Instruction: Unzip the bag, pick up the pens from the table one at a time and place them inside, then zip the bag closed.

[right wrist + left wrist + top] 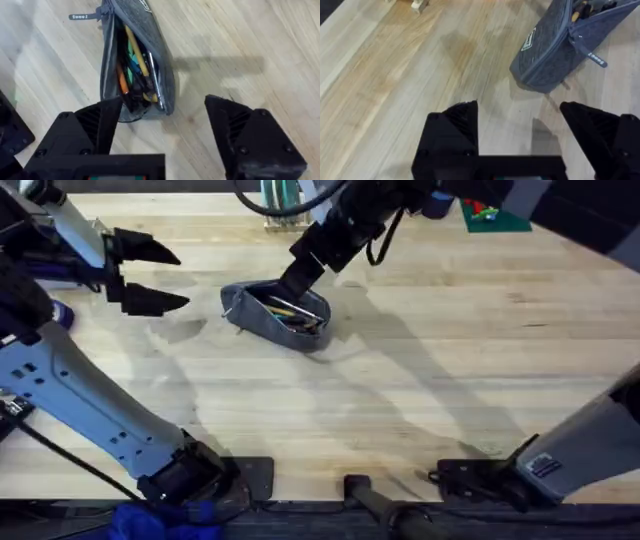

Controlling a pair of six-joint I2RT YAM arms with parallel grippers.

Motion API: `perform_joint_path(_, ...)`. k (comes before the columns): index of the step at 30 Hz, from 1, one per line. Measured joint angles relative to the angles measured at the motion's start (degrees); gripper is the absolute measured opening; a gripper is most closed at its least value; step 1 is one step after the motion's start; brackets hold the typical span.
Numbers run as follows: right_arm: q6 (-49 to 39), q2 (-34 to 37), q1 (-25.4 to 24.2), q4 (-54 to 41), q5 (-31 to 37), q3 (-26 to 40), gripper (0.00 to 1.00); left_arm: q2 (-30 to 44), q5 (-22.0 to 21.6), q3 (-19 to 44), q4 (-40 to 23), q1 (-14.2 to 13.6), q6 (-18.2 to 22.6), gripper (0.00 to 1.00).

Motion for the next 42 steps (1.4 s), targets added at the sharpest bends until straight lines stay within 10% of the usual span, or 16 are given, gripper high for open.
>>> perform_joint_path(9, 0.00, 0.00, 0.00, 0.07, 0.00, 0.00, 0.996, 2.20, 1.24, 0.26, -0.11, -3.77, 0.36, 0.991)
perform_joint_path(42, 9.25, 0.00, 0.07, 0.65, -1.71, 0.02, 0.997, 2.35, 1.43, 0.31, 0.33, -3.57, 0.37, 0.993)
